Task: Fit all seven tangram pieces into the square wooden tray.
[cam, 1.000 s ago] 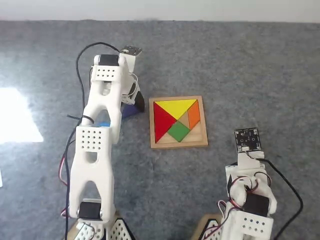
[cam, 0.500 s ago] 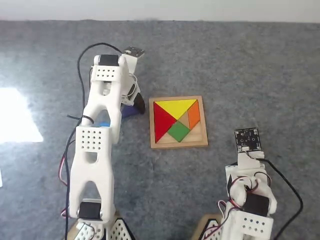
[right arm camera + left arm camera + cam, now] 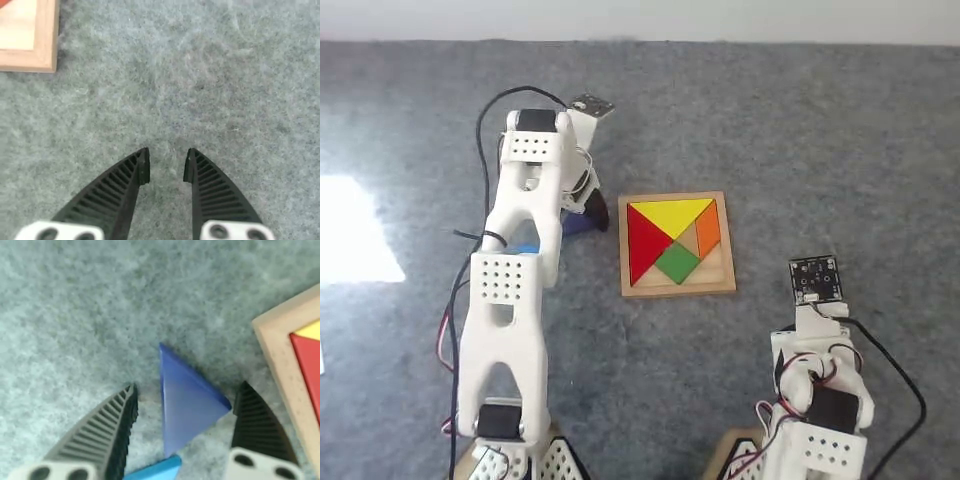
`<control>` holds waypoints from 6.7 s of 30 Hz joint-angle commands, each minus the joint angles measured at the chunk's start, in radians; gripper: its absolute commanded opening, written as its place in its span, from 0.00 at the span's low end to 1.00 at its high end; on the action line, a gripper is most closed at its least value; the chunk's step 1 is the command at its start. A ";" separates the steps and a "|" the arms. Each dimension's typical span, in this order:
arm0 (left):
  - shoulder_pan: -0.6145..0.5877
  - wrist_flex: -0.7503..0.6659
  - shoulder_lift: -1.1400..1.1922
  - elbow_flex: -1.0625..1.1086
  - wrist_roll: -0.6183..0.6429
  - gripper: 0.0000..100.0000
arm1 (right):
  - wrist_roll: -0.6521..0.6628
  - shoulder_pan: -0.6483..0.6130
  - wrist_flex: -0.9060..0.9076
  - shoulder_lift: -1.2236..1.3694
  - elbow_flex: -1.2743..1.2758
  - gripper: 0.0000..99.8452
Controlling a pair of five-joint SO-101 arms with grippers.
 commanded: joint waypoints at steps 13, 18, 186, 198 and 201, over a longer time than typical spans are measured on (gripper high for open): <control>0.008 0.032 0.005 0.008 0.017 0.15 | 0.006 -0.005 -0.001 -0.008 0.017 0.14; 0.008 0.032 0.002 0.007 0.035 0.13 | 0.006 -0.005 -0.002 -0.008 0.017 0.14; 0.617 -0.221 -0.460 0.547 0.483 0.03 | 0.038 0.022 -0.002 -0.008 0.017 0.13; 0.646 -0.187 -0.454 0.529 0.466 0.18 | 0.038 0.022 -0.001 -0.008 0.017 0.13; 0.638 -0.187 -0.454 0.529 0.462 0.18 | 0.040 0.022 -0.001 -0.008 0.017 0.13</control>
